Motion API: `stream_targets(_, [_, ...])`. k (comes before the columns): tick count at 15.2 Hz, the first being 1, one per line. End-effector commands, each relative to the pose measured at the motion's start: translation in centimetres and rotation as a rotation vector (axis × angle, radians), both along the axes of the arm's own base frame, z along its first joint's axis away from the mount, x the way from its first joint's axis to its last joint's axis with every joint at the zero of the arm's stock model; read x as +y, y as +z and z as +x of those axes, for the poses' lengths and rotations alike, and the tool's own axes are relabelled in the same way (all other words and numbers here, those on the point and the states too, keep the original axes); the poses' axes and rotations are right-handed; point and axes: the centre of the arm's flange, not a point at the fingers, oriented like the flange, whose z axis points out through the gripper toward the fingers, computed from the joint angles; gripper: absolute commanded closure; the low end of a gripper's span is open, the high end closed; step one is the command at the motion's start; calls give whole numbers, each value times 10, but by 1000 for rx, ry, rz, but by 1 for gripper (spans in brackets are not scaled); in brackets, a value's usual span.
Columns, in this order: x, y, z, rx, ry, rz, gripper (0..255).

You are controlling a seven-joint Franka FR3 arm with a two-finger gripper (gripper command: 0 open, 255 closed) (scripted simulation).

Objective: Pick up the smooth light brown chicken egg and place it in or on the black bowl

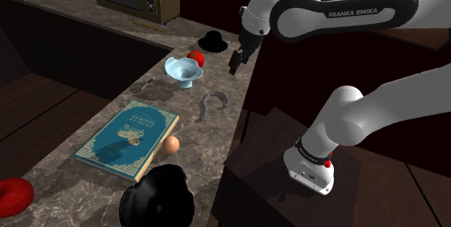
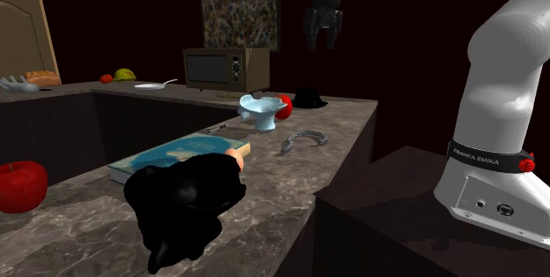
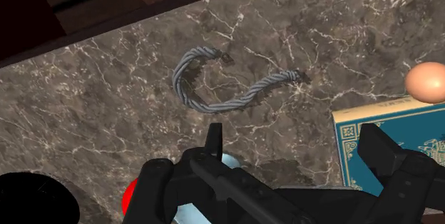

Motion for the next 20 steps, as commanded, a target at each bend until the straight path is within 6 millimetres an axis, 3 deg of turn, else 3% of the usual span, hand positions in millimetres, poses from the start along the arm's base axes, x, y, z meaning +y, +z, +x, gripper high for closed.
stream_targets(1, [24,-18,5,-10,33,-11,0])
stream_targets(20, [218,-184,28,-88,334,-122,0])
